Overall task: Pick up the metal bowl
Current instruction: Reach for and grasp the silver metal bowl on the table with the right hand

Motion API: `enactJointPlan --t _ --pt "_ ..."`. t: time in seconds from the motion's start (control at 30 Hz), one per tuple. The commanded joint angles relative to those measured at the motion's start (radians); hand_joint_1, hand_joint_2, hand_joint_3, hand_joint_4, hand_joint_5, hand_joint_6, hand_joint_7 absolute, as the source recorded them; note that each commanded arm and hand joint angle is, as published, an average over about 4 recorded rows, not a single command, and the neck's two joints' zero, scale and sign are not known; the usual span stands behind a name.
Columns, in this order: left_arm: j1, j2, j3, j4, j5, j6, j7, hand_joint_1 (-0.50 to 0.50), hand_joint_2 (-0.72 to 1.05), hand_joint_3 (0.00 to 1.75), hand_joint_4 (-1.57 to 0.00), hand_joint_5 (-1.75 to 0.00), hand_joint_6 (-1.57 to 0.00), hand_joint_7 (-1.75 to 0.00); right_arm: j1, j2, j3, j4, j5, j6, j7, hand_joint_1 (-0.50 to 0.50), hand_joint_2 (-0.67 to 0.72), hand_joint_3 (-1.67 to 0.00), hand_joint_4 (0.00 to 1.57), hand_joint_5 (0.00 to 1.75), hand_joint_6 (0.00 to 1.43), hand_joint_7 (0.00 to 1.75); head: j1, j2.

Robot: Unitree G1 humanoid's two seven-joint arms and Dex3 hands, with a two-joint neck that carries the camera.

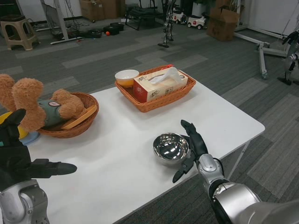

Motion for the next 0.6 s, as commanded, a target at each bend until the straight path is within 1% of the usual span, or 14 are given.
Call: enactJointPlan --t 0.03,0.13,0.2,0.3,0.43,0.5,0.6 --pt "0.012 0.005 0.0 -0.005 -0.001 0.0 0.002 -0.46 -0.59 0.0 -1.12 -1.23 0.0 -0.07 -0.018 0.009 0.001 0.006 -0.004 0.005 -0.016 -0.44 0.66 -0.08 0.0 0.68 0.0 0.33 0.001 0.001" --pt "0.012 0.005 0.0 -0.005 -0.001 0.0 0.002 -0.46 -0.64 0.0 -1.12 -1.23 0.0 -0.07 -0.027 0.012 0.001 0.006 -0.004 0.005 -0.025 -0.46 0.66 -0.08 0.0 0.68 0.0 0.31 0.0 0.002" --pt "0.012 0.005 0.0 -0.005 -0.001 0.0 0.002 -0.46 -0.61 0.0 -1.12 -1.23 0.0 -0.07 -0.034 0.012 0.001 0.006 -0.007 0.005 -0.03 -0.45 0.66 -0.08 0.0 0.68 0.0 0.33 -0.001 0.003" --pt "0.012 0.005 0.0 -0.005 -0.001 0.0 0.002 -0.46 -0.64 0.0 -1.12 -1.23 0.0 -0.07 -0.046 0.013 0.002 0.006 -0.014 0.007 -0.036 -0.46 0.66 -0.08 0.0 0.68 0.0 0.28 0.0 0.005" --pt "0.012 0.005 0.0 -0.004 -0.001 0.0 0.002 -0.46 -0.64 0.0 -1.12 -1.23 0.0 -0.07 -0.059 0.012 0.008 0.007 -0.035 0.016 -0.039 -0.45 0.66 -0.08 0.0 0.68 0.0 0.3 0.004 0.007" --pt "0.012 0.005 0.0 -0.003 -0.001 0.0 0.002 -0.46 -0.59 0.0 -1.12 -1.23 0.0 -0.07 -0.066 0.012 0.011 0.014 -0.042 0.021 -0.041 -0.44 0.63 -0.08 0.0 0.68 0.0 0.31 0.005 0.007" --pt "0.013 0.004 0.0 -0.003 -0.001 0.0 0.002 -0.46 -0.61 0.0 -1.12 -1.23 0.0 -0.07 -0.073 0.012 0.023 0.023 -0.042 0.024 -0.042 -0.43 0.58 -0.08 0.0 0.65 0.0 0.3 0.007 0.008"
